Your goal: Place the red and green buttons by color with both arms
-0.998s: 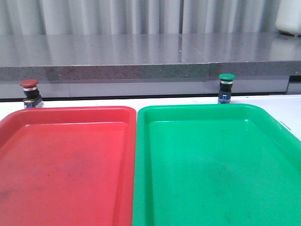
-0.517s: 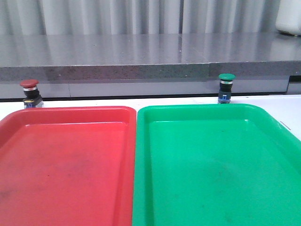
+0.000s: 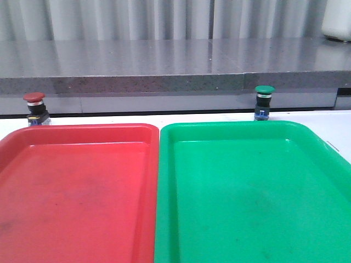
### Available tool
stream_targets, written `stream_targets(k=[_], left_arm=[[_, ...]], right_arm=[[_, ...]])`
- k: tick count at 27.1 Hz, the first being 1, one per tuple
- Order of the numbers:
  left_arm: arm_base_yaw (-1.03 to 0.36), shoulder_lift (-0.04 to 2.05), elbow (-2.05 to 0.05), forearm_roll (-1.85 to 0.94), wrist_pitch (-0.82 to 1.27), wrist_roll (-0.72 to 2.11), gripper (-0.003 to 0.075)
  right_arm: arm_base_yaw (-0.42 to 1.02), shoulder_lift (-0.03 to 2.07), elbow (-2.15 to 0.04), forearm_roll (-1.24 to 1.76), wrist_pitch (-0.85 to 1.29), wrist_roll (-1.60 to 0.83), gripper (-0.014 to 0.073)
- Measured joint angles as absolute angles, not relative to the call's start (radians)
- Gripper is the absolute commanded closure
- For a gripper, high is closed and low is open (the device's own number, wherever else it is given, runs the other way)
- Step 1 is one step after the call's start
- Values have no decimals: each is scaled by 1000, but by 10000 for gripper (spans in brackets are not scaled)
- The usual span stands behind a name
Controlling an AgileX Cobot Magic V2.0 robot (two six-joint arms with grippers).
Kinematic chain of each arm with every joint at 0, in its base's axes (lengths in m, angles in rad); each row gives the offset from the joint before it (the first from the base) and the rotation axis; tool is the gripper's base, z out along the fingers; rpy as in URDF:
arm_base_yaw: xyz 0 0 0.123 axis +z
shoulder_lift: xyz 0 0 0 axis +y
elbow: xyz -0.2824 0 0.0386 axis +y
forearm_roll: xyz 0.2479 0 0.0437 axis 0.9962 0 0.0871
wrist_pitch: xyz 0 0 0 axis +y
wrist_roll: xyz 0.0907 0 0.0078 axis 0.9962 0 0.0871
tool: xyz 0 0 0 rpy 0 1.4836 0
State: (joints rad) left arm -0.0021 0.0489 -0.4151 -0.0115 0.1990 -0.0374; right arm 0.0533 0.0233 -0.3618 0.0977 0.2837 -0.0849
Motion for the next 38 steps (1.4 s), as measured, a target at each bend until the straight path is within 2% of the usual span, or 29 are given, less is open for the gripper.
stream_targets(k=[5,9,17,25,27,28,30,32,34,36,38], left_arm=[[-2,184,-633,-11,379,-37,740],[-2,294,-728,-11,479,-37,740],[-2,444,-738,-11,646,-37,740],[-2,531,-738,-11,678,-37,740],[-2,548,-738,-11,678,-37,737],[-2,554,-738,-11,678,-37,727],[-2,574,-738,-11,678,-37,646],[-2,595,-738,-11,672,-37,503],[-2,623,-738,-11,657,-37,341],[-2,650,-738,-11,625,-37,205],[-2,683,-738,-11,583,-37,160]], right_arm=[[53,147,-525,94,376,-89,701],[53,254,-596,89,424,-89,701],[53,405,-600,87,550,-91,701],[53,490,-600,87,645,-91,698],[53,503,-600,87,648,-91,666],[53,509,-600,87,649,-94,621],[53,515,-600,87,649,-94,479],[53,519,-600,87,652,-94,305],[53,521,-600,87,653,-94,166],[53,521,-600,87,655,-94,90],[53,521,-600,87,662,-94,83]])
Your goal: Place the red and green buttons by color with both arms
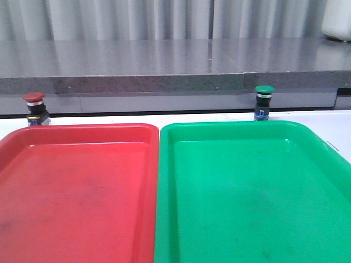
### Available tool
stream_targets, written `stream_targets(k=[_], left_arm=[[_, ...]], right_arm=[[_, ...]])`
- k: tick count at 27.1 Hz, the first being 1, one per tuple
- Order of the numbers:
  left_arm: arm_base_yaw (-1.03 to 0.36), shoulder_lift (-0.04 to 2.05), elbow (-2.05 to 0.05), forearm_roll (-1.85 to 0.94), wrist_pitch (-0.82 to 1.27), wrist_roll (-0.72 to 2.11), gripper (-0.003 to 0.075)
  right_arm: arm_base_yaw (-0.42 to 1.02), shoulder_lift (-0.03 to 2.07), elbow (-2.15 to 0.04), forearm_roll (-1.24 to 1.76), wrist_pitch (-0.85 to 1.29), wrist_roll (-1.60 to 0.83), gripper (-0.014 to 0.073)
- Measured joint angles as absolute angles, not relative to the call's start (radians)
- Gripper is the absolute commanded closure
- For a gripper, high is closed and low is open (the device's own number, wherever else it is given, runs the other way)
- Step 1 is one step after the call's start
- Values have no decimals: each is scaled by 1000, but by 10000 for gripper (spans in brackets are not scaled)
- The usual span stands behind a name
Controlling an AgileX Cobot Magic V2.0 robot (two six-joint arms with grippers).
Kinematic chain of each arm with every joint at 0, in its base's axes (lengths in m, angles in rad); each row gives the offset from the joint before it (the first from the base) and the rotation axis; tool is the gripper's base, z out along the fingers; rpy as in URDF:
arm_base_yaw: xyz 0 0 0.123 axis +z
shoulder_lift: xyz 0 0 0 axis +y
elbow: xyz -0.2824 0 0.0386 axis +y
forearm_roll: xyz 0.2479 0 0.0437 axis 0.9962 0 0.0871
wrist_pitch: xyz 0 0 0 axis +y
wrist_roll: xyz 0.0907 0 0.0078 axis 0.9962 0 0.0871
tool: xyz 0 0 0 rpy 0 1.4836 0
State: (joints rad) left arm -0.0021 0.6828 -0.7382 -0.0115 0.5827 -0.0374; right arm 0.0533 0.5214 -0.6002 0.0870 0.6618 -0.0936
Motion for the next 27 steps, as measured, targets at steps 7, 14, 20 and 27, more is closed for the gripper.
stream_targets(k=[7,14,20,27], left_arm=[[-4,884,-797,-41,508,-37,175],[-25,1218,-973,-50,496,-37,175],[-25,1521,-1140,-50,487,-36,175],[-25,1758,-1294,-52,446,-34,175]], right_arm=[[53,521,-600,87,662,-94,84],[53,521,-600,87,662,-94,84],[53,521,-600,87,662,-94,84],[53,521,-600,87,664,-94,84]])
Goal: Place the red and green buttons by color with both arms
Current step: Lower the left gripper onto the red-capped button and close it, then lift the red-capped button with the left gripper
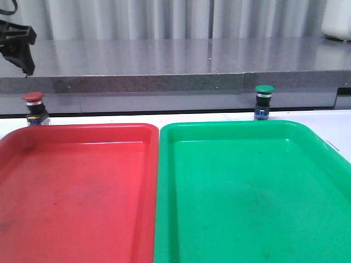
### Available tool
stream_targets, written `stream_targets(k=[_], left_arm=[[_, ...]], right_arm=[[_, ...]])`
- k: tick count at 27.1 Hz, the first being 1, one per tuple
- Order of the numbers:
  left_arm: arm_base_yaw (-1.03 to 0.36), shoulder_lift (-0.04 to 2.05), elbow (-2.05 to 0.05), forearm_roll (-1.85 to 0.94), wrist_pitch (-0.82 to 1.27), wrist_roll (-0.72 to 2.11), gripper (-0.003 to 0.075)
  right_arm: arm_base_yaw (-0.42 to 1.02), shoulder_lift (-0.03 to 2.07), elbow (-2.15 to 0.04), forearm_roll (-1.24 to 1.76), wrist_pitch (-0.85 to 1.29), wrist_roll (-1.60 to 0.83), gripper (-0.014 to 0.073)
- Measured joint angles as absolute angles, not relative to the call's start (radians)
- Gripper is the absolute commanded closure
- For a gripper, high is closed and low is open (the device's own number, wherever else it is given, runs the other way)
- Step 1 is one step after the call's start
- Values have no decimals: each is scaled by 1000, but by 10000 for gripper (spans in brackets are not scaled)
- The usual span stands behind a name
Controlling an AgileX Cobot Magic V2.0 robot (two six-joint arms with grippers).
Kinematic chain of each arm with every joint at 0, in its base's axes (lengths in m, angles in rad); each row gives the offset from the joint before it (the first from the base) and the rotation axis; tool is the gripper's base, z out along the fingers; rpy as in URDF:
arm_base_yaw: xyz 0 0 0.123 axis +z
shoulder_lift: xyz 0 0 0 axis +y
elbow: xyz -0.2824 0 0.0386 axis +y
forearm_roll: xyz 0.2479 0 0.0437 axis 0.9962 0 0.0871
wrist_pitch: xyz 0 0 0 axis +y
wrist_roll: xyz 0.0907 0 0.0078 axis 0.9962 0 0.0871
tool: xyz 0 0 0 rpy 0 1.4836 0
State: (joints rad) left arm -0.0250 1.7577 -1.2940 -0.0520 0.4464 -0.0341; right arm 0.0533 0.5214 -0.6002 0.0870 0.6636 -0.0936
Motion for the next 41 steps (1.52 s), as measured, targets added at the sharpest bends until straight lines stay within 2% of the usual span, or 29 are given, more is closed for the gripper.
stream_targets(k=[13,15,18,21,26,32,41], left_arm=[[-25,2026,-1474,-57,402,-34,177],[-25,2041,-1479,-59,398,-34,220],[-25,2050,-1481,-70,388,-34,339],[-25,2050,-1483,-83,380,-34,421],[-25,2050,-1484,-92,380,-34,471],[-25,1966,-1484,-93,422,-34,471],[-44,1652,-1429,-94,574,10,471]], right_arm=[[53,521,-600,87,663,-96,84],[53,521,-600,87,663,-96,84],[53,521,-600,87,663,-96,84],[53,521,-600,87,663,-96,84],[53,521,-600,87,663,-96,84],[53,521,-600,87,663,-96,84],[53,521,-600,87,663,-96,84]])
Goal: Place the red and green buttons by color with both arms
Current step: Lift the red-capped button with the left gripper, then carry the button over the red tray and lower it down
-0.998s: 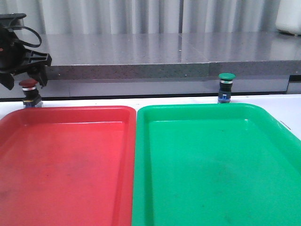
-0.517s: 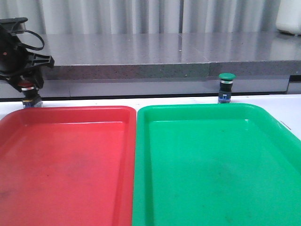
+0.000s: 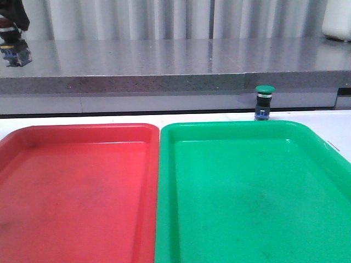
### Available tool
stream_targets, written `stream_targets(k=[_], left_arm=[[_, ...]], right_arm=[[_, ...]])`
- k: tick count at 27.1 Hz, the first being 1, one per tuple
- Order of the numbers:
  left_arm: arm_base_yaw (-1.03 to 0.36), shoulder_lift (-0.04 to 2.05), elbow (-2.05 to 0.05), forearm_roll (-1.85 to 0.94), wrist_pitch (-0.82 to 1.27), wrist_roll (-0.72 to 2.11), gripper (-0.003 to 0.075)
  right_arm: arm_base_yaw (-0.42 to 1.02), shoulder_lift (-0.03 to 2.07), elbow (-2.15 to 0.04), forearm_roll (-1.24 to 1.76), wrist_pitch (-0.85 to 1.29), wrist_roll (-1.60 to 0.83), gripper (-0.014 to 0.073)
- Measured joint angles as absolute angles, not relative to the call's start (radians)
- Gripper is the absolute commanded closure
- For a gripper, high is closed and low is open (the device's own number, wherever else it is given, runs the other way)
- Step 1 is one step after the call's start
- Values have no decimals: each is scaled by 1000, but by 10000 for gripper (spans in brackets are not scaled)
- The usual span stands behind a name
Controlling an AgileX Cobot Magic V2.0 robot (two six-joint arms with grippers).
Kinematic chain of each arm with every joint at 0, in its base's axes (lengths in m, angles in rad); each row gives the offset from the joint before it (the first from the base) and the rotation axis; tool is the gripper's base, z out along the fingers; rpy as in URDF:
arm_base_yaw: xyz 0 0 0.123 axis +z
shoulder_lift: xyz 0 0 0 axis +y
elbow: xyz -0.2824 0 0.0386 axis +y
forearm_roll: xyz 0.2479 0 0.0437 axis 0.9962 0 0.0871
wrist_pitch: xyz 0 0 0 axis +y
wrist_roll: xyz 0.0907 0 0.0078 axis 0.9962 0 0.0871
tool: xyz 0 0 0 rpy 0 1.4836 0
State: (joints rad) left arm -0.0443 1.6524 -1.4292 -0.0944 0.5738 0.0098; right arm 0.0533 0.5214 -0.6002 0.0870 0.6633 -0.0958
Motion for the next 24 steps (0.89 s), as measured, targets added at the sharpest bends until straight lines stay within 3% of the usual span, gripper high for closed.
stream_targets(k=[11,16,24], left_arm=[[-272,1311,-1057,-98,583,41,471],[-347,1292,-915,-101,552,41,471],[-354,1341,-785,-101,329,42,471]], right_arm=[[53,521,-600,87,663,-96,84],[53,521,-600,87,663,-96,84],[53,521,-600,87,663,-96,84]])
